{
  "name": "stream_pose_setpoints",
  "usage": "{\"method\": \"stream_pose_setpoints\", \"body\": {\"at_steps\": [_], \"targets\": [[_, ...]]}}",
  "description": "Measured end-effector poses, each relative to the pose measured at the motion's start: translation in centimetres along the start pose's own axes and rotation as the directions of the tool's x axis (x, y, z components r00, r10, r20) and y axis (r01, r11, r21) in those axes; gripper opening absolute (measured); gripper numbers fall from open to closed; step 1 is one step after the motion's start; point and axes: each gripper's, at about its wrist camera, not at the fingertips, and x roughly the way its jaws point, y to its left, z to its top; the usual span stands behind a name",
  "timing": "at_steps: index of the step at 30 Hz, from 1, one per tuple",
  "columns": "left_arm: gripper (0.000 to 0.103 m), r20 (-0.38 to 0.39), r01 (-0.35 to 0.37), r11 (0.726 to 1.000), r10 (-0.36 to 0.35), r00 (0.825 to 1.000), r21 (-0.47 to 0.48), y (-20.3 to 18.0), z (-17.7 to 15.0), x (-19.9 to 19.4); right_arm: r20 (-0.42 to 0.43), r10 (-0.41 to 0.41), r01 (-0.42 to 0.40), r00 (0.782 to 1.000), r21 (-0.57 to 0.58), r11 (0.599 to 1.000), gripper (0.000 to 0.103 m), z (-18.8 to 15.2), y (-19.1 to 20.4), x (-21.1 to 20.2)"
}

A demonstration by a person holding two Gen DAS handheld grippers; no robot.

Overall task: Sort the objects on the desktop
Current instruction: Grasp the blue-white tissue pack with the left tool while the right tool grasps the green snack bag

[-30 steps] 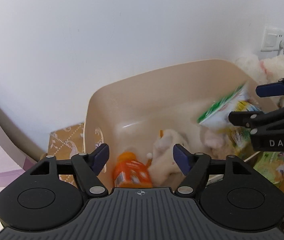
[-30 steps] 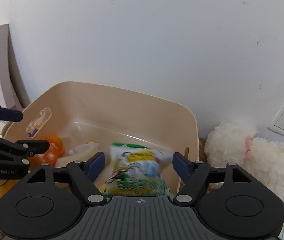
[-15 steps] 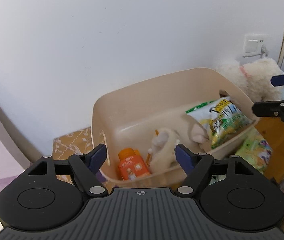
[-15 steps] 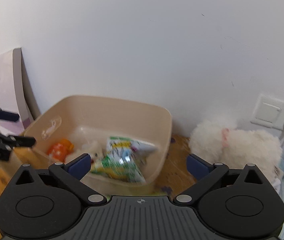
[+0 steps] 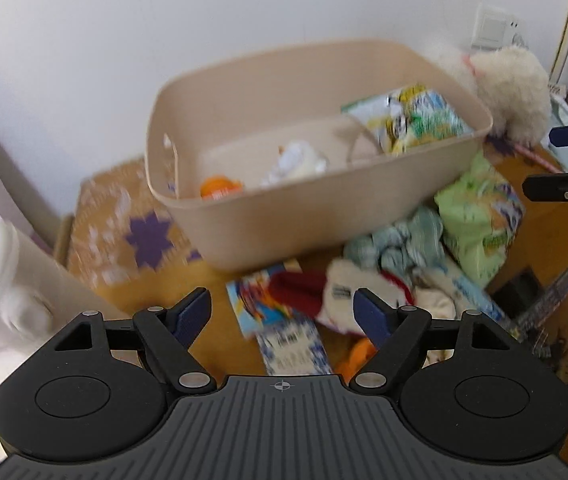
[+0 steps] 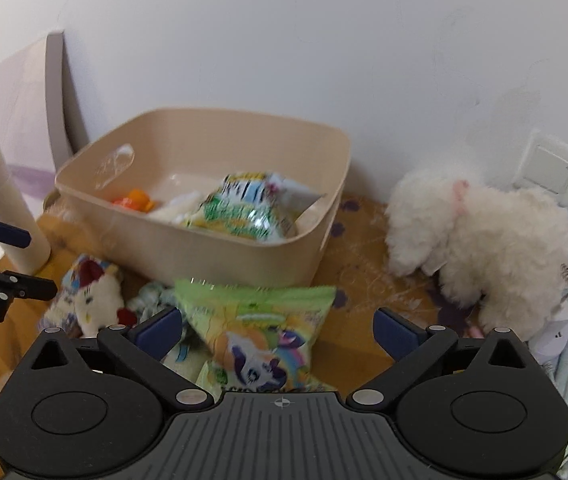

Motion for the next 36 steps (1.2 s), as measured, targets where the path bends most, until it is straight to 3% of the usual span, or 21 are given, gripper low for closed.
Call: {"method": "stream_pose_setpoints", "body": {"at_steps": [11, 23, 27, 31, 34, 36], "targets": [[0.08, -0.141, -0.004, 0.996, -0.009, 0.99, -0.088, 0.7, -2.5, 3.9, -0.079, -0.027, 0.023, 0.997, -0.05, 0.998, 0.103, -1.6, 1.3, 4.8], [0.08, -0.184, -0.035, 0.996, 0.02, 0.983, -0.077, 0.4, -2.9, 6.8, -0.109, -0.049, 0.044, 0.993, -0.044, 0.998, 0.103, -2.0, 1.2, 6.0], [0.081, -0.164, -0.041, 0.996, 0.028, 0.986, -0.08, 0.2, -2.9, 7.4, -0.12, -0.042, 0.039, 0.992, -0.031, 0.999, 0.093, -2.1, 1.4, 6.4], [0.062, -0.173, 0.002, 0.988, -0.029, 0.985, -0.151, 0.6, -2.9, 7.3, -0.13, -0.015, 0.013, 0.991, -0.014, 1.0, 0.077, -2.2, 1.7, 6.5], [0.048, -0.175, 0.016, 0.991, -0.039, 0.984, -0.132, 0.3, -2.9, 6.9, -0.14, 0.003, -0.004, 0.99, -0.011, 1.0, 0.069, -2.2, 1.7, 6.4], [0.047, -0.181, 0.029, 0.993, -0.049, 0.982, -0.114, 0.1, -3.0, 6.7, -0.147, 0.006, -0.009, 0.989, -0.016, 1.0, 0.067, -2.2, 1.7, 6.2]]}}
